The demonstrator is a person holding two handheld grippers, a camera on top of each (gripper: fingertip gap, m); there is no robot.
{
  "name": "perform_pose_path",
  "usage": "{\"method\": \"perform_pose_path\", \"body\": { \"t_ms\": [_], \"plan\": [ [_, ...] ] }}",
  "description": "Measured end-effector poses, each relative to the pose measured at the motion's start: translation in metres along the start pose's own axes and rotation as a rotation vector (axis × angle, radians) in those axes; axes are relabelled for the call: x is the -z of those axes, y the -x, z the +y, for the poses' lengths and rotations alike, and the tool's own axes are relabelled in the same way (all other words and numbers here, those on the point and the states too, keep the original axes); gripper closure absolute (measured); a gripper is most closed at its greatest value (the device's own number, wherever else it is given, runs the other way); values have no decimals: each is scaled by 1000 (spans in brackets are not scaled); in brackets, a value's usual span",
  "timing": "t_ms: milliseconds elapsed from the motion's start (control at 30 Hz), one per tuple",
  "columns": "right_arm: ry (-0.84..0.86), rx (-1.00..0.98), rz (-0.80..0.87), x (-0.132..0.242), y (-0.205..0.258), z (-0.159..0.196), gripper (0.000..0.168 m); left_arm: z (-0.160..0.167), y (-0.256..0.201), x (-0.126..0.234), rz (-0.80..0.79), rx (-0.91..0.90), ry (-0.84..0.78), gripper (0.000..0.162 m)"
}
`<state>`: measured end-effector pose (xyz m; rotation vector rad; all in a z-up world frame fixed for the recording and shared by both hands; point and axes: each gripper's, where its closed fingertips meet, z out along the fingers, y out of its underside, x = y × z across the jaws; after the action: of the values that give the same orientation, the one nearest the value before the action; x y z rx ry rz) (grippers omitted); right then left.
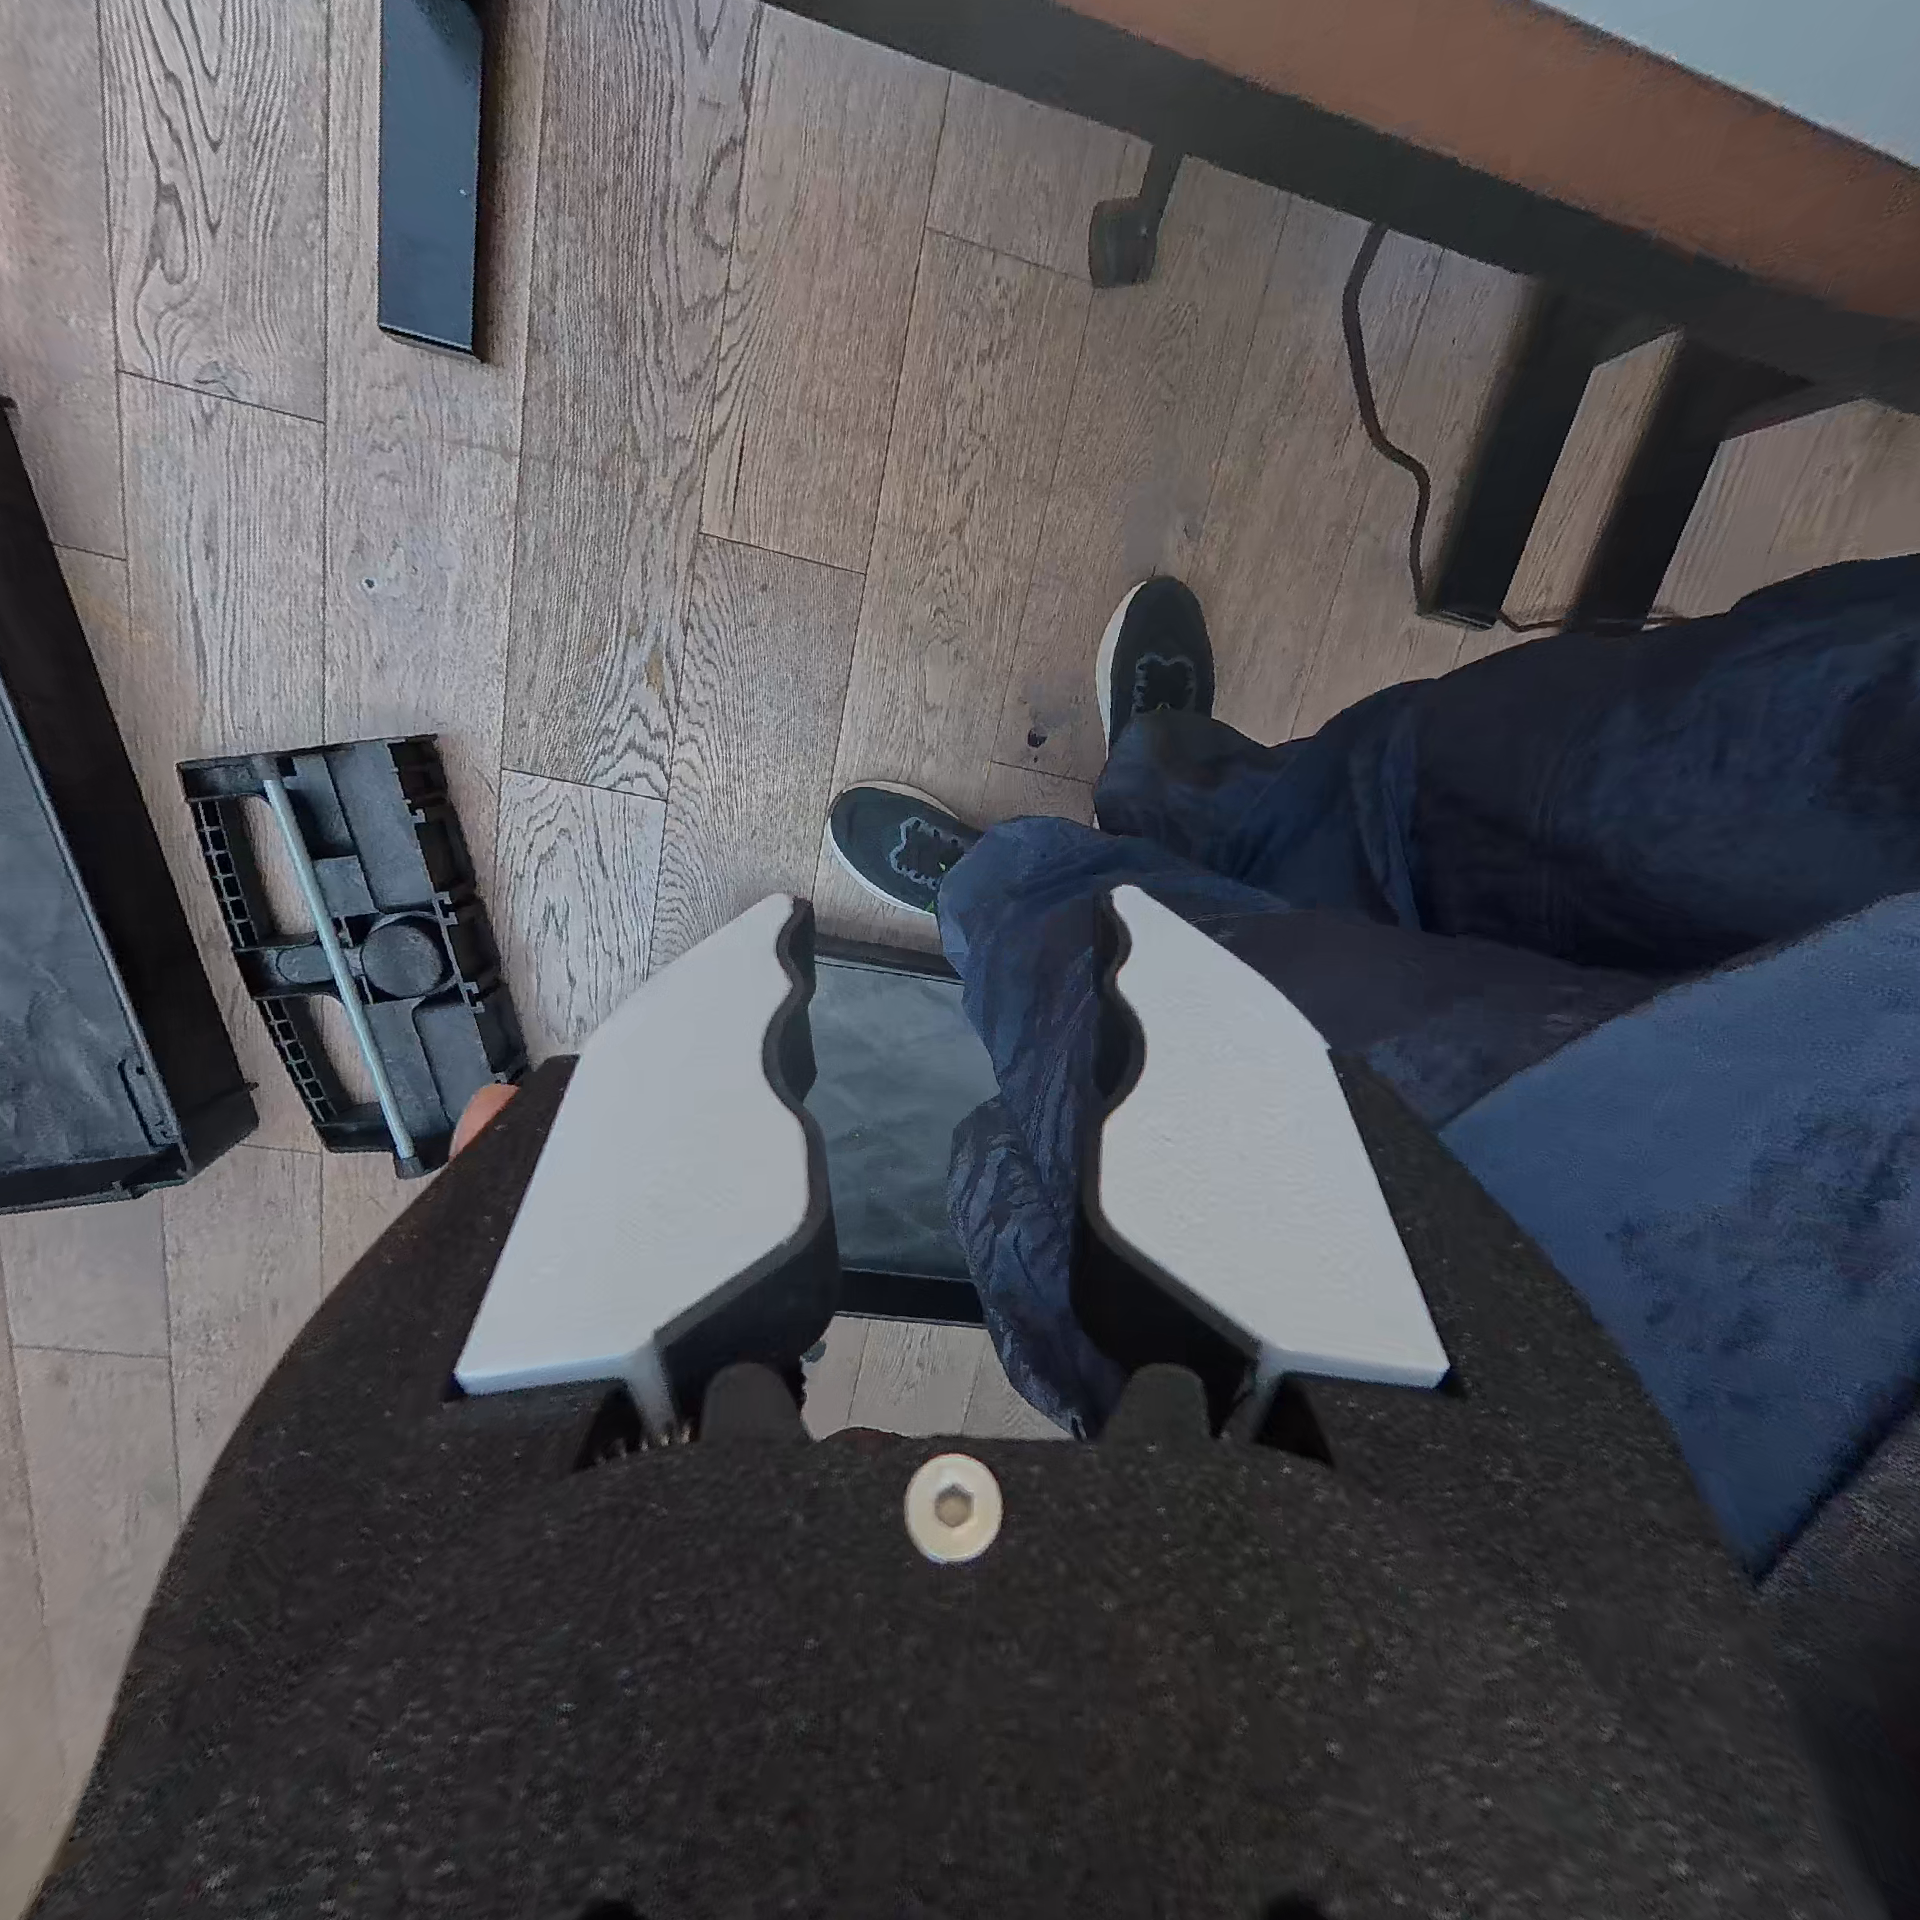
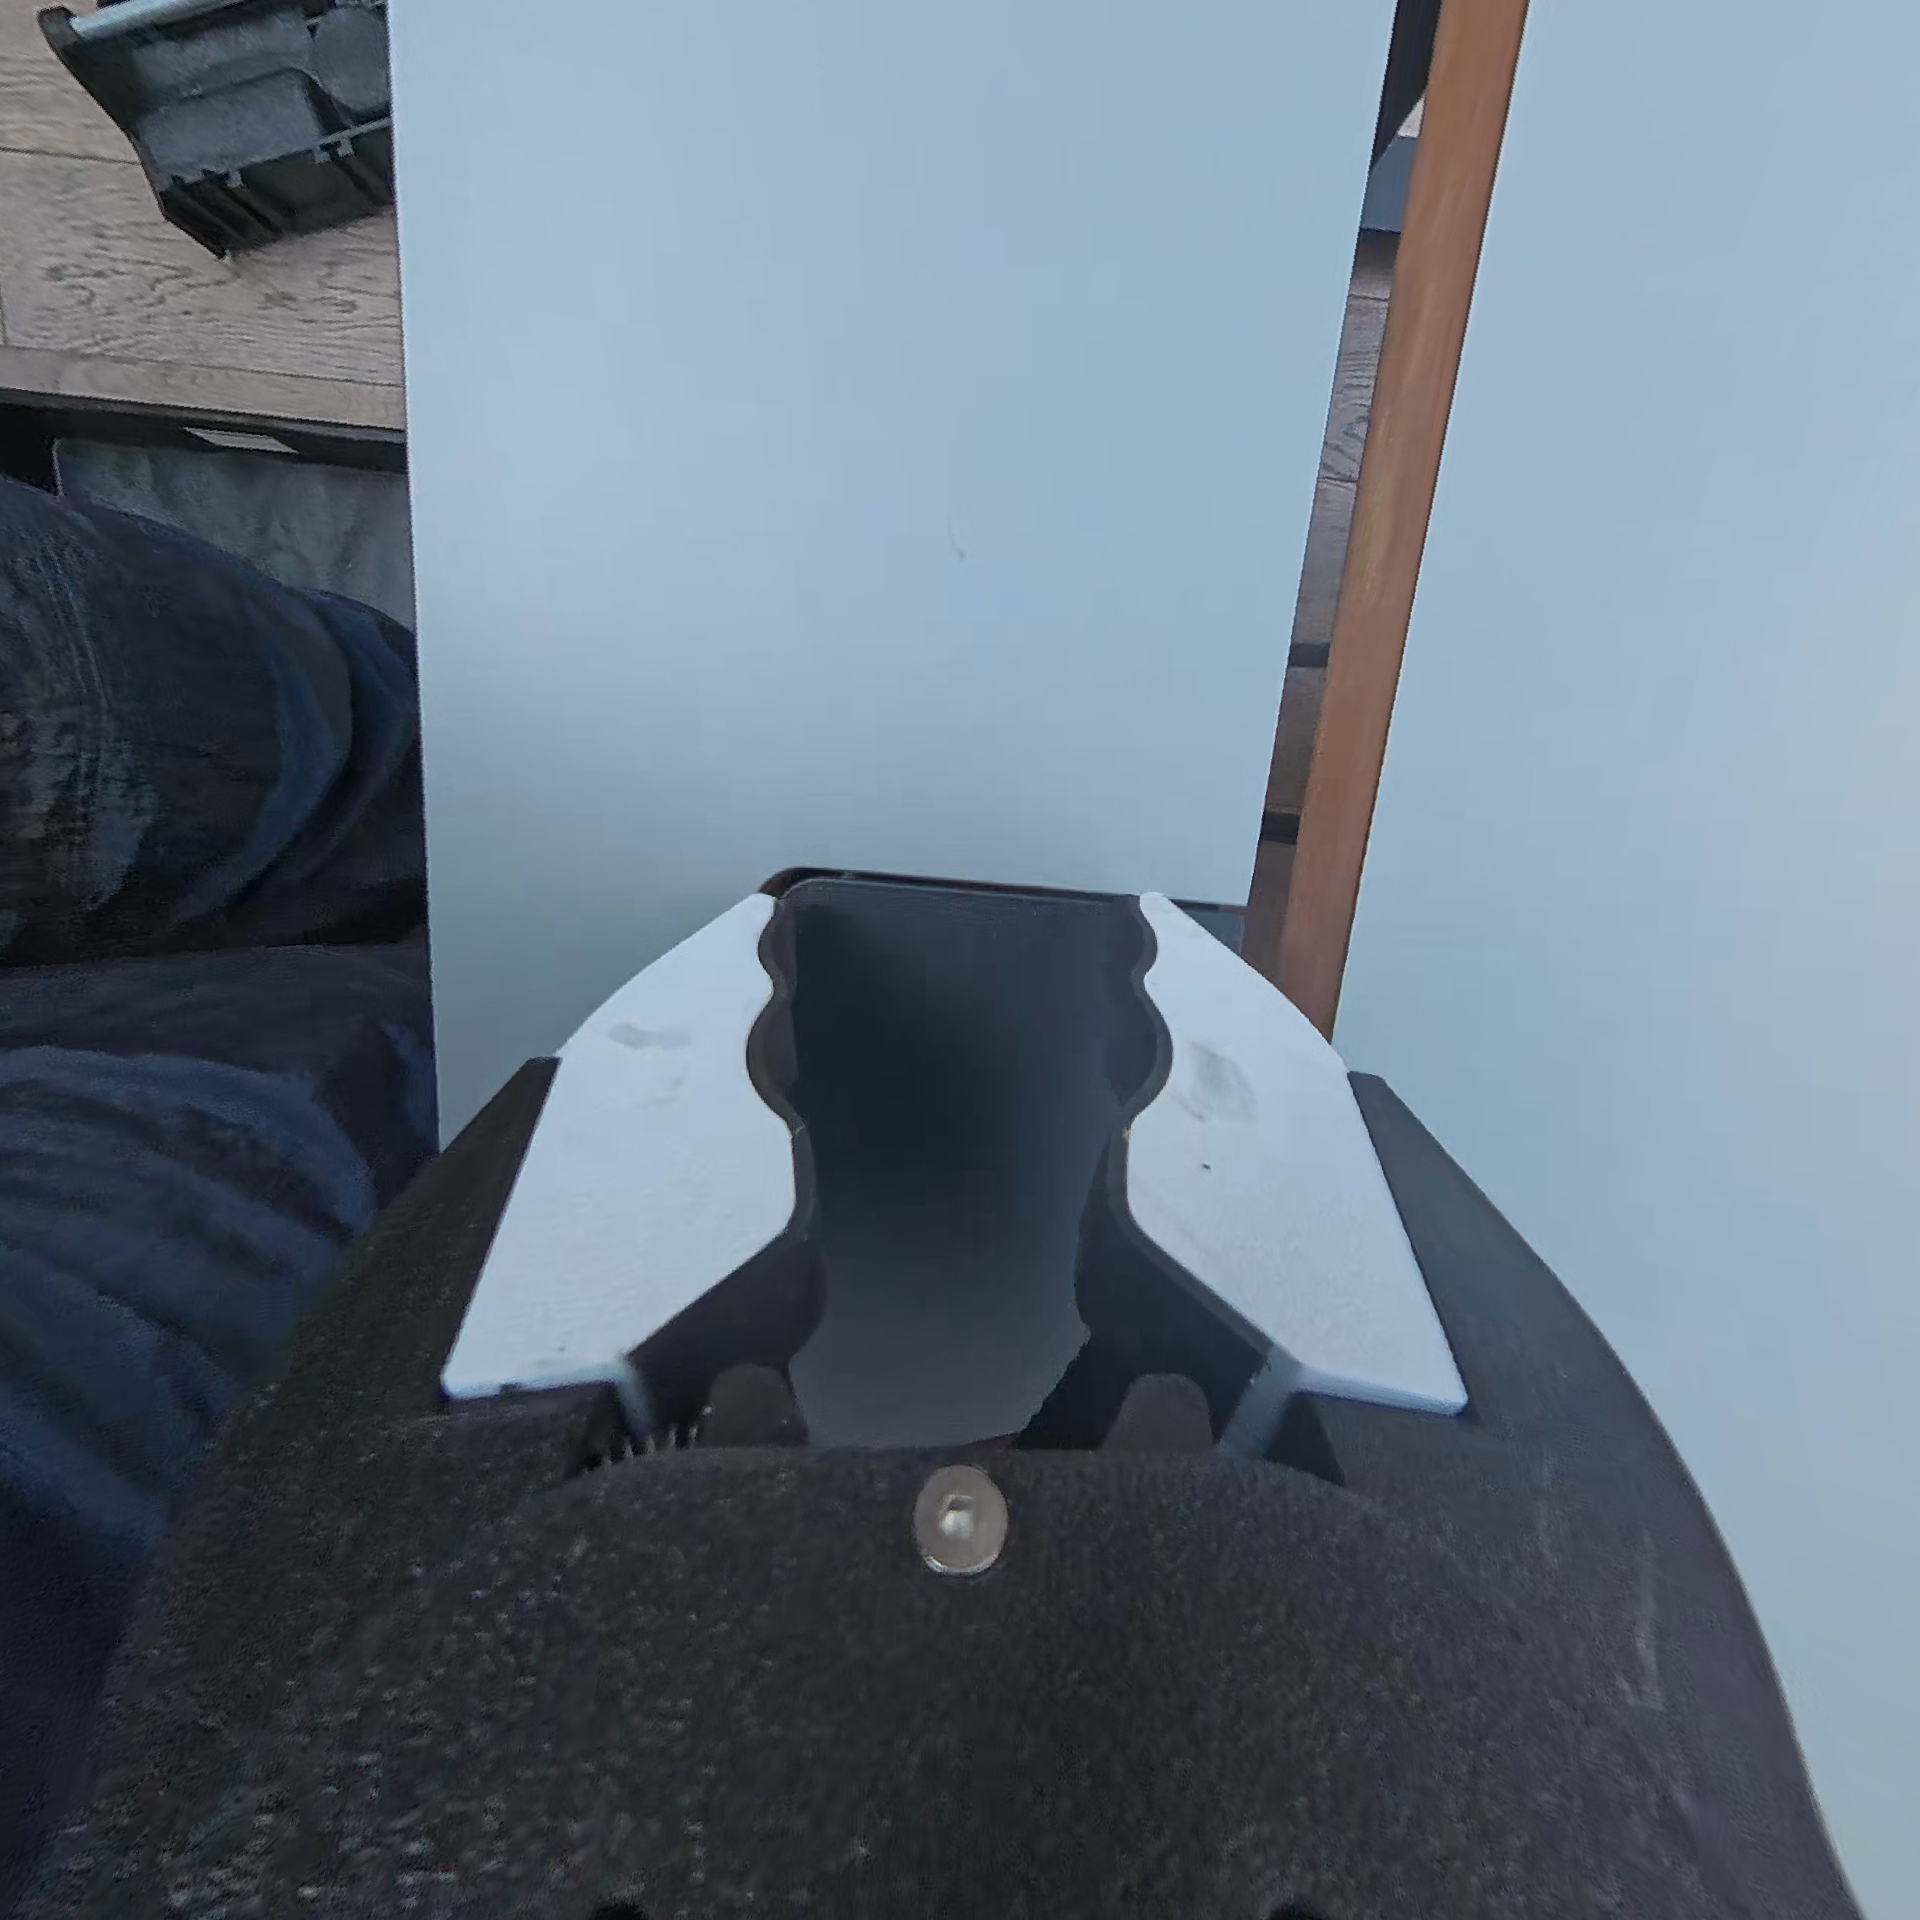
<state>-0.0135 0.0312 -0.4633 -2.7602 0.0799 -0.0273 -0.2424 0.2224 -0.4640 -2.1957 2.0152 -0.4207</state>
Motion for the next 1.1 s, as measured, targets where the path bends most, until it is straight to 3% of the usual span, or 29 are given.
{"method": "perform_pose_path", "body": {
  "t_ms": [133,367,867,1100],
  "plan": [
    [50,-108,16,4,5,21,109,-8,8,-2,26,-42,0,110],
    [56,-122,34,10,21,8,110,-2,24,-2,74,-8,-20,110],
    [87,40,35,-13,47,-70,110,121,72,15,68,292,-12,109],
    [99,103,28,-23,59,-96,110,163,85,23,64,429,-26,109]
  ]
}}
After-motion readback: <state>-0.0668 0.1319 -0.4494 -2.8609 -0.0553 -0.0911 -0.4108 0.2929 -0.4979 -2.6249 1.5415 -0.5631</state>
